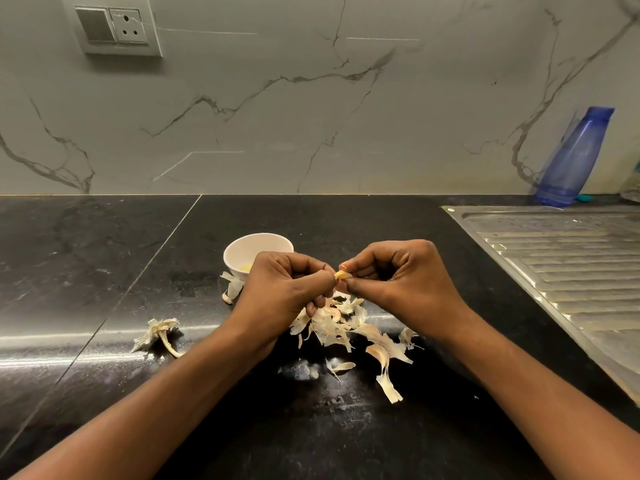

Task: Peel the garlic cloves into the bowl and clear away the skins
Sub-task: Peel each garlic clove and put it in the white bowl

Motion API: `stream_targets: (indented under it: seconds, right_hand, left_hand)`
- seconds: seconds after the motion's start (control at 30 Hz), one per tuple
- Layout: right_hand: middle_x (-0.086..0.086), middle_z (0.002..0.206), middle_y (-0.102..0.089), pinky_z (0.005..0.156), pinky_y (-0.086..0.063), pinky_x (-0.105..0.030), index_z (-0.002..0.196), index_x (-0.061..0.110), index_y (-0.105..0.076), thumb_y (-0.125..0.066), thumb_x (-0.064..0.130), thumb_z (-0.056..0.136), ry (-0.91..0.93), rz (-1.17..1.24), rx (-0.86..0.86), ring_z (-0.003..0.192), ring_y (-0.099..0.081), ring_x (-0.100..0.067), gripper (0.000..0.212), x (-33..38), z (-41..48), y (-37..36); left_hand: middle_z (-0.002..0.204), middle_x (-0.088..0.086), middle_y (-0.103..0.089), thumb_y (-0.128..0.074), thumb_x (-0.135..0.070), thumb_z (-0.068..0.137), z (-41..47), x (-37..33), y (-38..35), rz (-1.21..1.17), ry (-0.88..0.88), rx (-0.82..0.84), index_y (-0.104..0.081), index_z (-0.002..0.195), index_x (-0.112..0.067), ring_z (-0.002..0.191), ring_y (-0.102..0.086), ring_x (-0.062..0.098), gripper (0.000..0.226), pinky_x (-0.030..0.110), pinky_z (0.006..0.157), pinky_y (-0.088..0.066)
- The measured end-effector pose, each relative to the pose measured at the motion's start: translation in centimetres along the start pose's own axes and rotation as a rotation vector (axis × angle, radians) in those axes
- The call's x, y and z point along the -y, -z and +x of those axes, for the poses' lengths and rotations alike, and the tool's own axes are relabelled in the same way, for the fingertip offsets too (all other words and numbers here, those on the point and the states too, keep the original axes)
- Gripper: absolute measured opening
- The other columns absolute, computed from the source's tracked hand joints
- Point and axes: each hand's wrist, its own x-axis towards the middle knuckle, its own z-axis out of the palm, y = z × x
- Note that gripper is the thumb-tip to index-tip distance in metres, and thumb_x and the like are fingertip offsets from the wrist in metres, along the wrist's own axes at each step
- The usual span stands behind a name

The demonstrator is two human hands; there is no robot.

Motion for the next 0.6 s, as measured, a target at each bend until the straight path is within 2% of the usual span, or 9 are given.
stream_targets:
  seconds: [0.13, 0.33, 0.6]
  right_hand:
    - [0.0, 0.093, -0.082, 0.078, -0.067, -0.033, 0.101, 0.008, -0.081, -0.087, 0.024, 0.078, -0.044, 0.08, 0.029, 0.084, -0.081, -0.017, 0.029, 0.2, 0.1, 0.2]
    - [-0.009, 0.096, -0.082, 0.076, -0.066, -0.029, 0.104, 0.003, -0.078, -0.087, 0.006, 0.079, -0.167, 0.27, 0.091, 0.087, -0.081, -0.025, 0.027, 0.3, 0.2, 1.0]
    - [-0.017, 0.098, -0.081, 0.078, -0.066, -0.034, 0.108, 0.006, -0.078, -0.077, 0.012, 0.085, -0.266, 0.464, 0.059, 0.085, -0.08, -0.028, 0.024, 0.4, 0.3, 0.8]
  left_hand:
    - [0.067, 0.017, -0.067, -0.065, 0.01, 0.091, 0.2, -0.1, 0.1, -0.029, 0.015, 0.017, -0.079, 0.08, 0.002, 0.053, -0.054, 0.015, 0.019, 0.022, 0.047, -0.047]
    - [0.069, 0.019, -0.064, -0.065, 0.007, 0.091, 0.3, -0.3, 0.4, -0.085, 0.077, 0.06, -0.078, 0.083, 0.003, 0.054, -0.052, 0.018, 0.016, 0.022, 0.048, -0.045]
    - [0.066, 0.015, -0.062, -0.064, 0.008, 0.094, 0.1, -0.8, 0.6, -0.153, 0.139, 0.088, -0.074, 0.093, 0.012, 0.052, -0.052, 0.015, 0.011, 0.02, 0.047, -0.046]
